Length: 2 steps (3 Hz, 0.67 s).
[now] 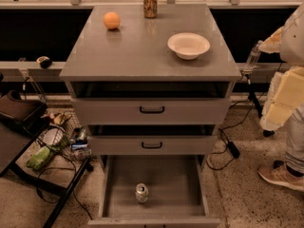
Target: Pick 7up can from bottom drawer and place on counter
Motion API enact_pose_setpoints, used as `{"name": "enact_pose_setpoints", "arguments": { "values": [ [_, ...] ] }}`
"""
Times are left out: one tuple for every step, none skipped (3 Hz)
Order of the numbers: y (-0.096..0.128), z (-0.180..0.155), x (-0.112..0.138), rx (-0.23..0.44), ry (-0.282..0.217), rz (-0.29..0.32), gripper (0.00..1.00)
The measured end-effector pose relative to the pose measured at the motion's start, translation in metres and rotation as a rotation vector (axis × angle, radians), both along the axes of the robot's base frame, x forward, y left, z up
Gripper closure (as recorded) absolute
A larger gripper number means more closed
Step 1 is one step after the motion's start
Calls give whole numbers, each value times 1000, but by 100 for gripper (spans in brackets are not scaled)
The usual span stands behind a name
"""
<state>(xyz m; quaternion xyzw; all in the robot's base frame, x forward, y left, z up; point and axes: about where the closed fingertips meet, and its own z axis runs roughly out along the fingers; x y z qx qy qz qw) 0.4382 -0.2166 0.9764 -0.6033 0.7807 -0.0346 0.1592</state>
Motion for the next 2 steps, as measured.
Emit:
{"name": "enact_pose_setpoints", "arguments": {
  "values": [
    [0, 0, 0, 0, 0, 0, 0],
    [-1, -15, 1, 37, 0, 5, 0]
  ]
}}
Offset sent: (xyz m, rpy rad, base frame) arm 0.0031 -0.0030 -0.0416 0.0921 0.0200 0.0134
